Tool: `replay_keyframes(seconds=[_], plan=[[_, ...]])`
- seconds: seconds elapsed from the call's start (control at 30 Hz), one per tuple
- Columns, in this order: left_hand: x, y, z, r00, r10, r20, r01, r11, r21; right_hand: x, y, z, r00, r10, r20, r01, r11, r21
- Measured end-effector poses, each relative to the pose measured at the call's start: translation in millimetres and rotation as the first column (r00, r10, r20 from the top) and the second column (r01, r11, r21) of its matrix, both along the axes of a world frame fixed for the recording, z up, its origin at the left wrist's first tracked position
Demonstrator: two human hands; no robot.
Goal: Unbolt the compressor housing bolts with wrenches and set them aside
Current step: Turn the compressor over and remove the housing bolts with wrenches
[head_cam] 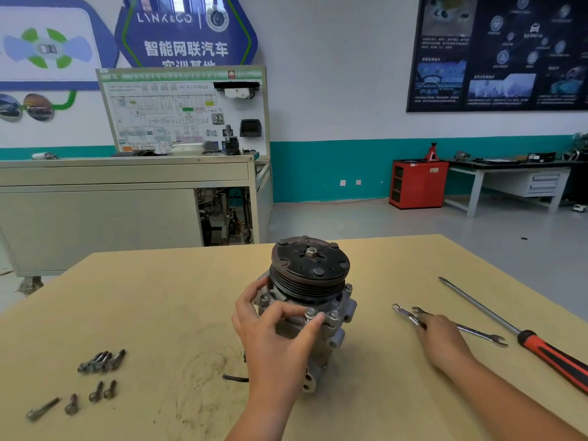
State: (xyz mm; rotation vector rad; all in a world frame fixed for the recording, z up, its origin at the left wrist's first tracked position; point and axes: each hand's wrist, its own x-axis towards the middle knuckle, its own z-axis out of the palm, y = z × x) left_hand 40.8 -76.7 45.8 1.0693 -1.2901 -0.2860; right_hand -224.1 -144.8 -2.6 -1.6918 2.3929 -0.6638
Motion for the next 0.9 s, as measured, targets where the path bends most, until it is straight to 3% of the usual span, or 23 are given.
replay_keyframes(seconds=[0.13,0.23,0.3,0.4,0.53,0.77,0.83,0.9], plan=[[-4,-1,7,1.000,0.008,-0.022,-0.007,0.999,0.034,-5,-4,-7,0.998,-0.052,0.033,0.051,0.998,0.041],[-4,0,11,1.000,-0.001,0.028,0.000,0.999,0.037,10,5,6,0.977,0.016,0.213,0.033,0.974,-0.223],[-2,1,9,0.998,0.011,0.055,-0.012,1.000,0.020,32,18,28,0.919,0.181,0.351,-0.006,0.895,-0.446],[0,7,5,0.999,-0.002,0.040,0.002,1.000,0.008,74,46,60,0.795,0.432,0.427,-0.126,0.805,-0.580],[-1,11,3,0.998,-0.006,0.067,0.007,1.000,-0.012,114,73,80,0.709,0.592,0.383,-0.313,0.751,-0.582],[-4,5,8,0.997,0.081,-0.011,-0.081,0.997,0.007,137,87,91,0.669,0.602,0.437,-0.323,0.764,-0.558],[-7,3,11,0.995,0.092,-0.025,-0.092,0.995,0.026,141,89,98,0.742,0.543,0.393,-0.320,0.802,-0.505],[-9,3,13,0.996,0.093,-0.017,-0.092,0.995,0.045,145,88,108,0.866,0.436,0.244,-0.318,0.858,-0.403]])
